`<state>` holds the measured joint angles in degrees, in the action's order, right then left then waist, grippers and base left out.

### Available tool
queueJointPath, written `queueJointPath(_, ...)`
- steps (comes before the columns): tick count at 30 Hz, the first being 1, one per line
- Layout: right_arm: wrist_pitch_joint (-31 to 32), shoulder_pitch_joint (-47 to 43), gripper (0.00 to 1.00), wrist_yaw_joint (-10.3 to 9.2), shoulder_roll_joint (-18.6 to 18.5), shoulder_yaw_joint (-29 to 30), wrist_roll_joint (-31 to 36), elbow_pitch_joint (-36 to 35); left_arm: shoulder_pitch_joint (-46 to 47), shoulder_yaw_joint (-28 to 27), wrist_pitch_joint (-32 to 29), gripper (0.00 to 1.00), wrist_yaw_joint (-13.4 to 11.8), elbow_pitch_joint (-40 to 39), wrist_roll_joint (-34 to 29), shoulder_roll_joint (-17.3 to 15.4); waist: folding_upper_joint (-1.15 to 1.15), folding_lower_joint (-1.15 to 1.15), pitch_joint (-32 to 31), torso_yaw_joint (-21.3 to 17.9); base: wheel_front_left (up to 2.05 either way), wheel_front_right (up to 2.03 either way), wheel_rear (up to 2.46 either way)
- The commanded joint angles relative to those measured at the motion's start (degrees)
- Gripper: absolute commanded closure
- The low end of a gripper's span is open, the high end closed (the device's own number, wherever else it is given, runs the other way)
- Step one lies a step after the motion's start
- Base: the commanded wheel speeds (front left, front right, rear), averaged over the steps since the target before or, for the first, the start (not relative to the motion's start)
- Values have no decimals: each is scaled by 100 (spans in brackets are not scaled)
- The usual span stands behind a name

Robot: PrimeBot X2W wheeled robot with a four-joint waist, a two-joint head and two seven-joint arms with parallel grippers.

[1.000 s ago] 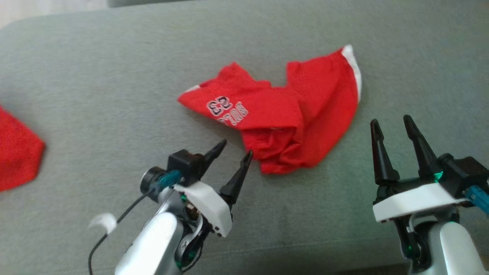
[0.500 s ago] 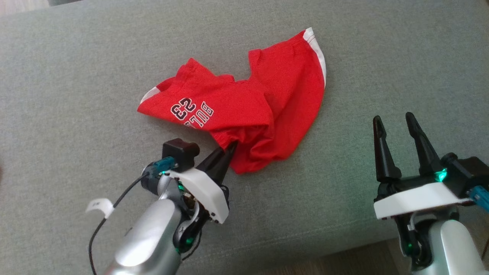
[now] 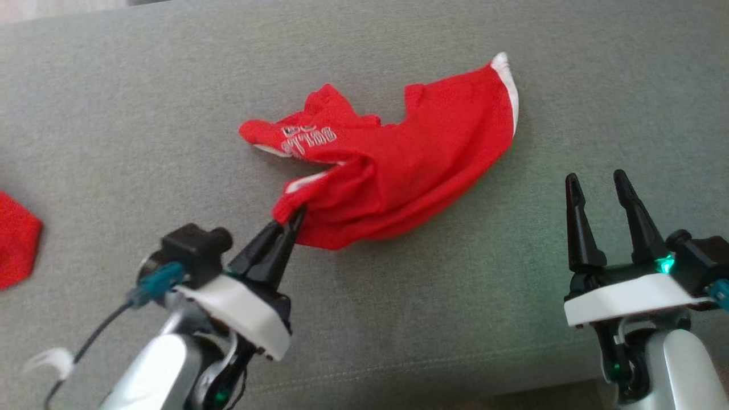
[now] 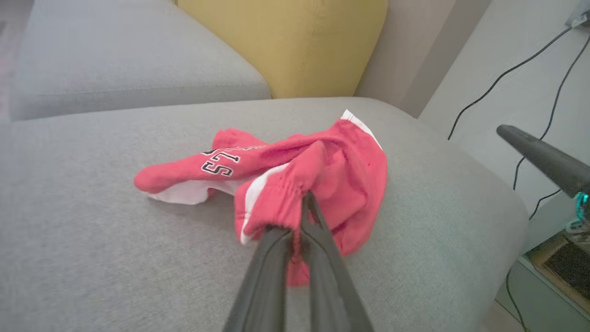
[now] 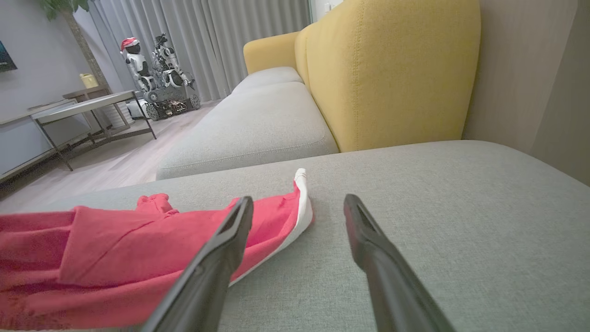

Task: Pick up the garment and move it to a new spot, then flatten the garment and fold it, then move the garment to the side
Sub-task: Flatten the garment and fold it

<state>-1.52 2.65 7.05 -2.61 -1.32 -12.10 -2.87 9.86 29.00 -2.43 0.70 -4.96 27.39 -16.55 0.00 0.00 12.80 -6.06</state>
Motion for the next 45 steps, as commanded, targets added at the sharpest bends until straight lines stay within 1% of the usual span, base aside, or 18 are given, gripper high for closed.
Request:
queueJointPath(1,-55,25,0,44,-27,-114,-26,-203,54,-285,-111,100,-101,-507,40,-173,0,0,2,31,0,0,0)
queueJointPath(7,-70,-16,0,44,-27,-74,-40,-223,-566,-476,-604,100,-457,-1629,218,-479,0,0,-48,45,0,0,0)
queueJointPath(12,-86,-109,0,44,-27,17,-79,-267,-936,-605,-792,100,-673,-2363,273,-647,0,0,-85,48,0,0,0)
queueJointPath(14,-93,-132,0,44,-27,58,-98,-287,-938,-712,-836,100,-735,-2504,260,-721,0,0,-75,62,0,0,0)
queueJointPath(17,-102,-120,0,44,-27,77,-132,-307,-741,-875,-862,100,-729,-2396,318,-773,0,0,-24,44,0,0,0)
queueJointPath(21,-101,-50,0,44,-27,55,-146,-334,-221,-1068,-848,100,-610,-1839,521,-733,0,0,80,-63,0,0,0)
queueJointPath(25,-105,23,0,44,-27,-3,-154,-343,456,-1199,-785,100,-471,-918,791,-531,0,0,216,-223,0,0,0)
queueJointPath(26,-105,23,0,44,-27,-3,-154,-343,456,-1199,-785,100,-471,-918,791,-531,0,0,216,-223,0,0,0)
queueJointPath(28,-121,49,0,44,-27,-32,-174,-342,796,-1276,-755,100,-396,-288,929,-441,0,0,292,-312,0,0,0)
queueJointPath(29,-143,76,0,44,-27,-72,-201,-340,1152,-1379,-666,100,-312,373,1034,-379,0,0,378,-404,0,0,0)
queueJointPath(30,-143,76,0,44,-27,-72,-201,-340,1152,-1379,-666,100,-312,373,1034,-379,0,0,378,-404,0,0,0)
queueJointPath(35,-215,163,0,44,-27,-136,-243,-296,2006,-1632,-360,100,-110,1910,1133,-383,0,0,552,-575,0,0,0)
queueJointPath(40,-295,238,0,44,-27,-155,-282,-228,2707,-1709,-119,100,124,3288,1137,-435,0,0,661,-607,0,0,0)
queueJointPath(41,-308,255,0,44,-27,-165,-289,-208,2812,-1703,-103,71,179,3550,1151,-432,0,0,672,-604,0,0,0)
queueJointPath(42,-320,272,0,44,-27,-178,-295,-186,2904,-1675,-66,12,231,3776,1131,-436,0,0,677,-599,0,0,0)
queueJointPath(43,-331,290,0,44,-27,-194,-300,-164,2981,-1639,18,0,280,3956,1091,-436,0,0,679,-591,0,0,0)
queueJointPath(45,-355,316,0,44,-27,-216,-303,-120,3069,-1575,248,0,362,4244,1013,-427,0,0,665,-566,0,0,0)
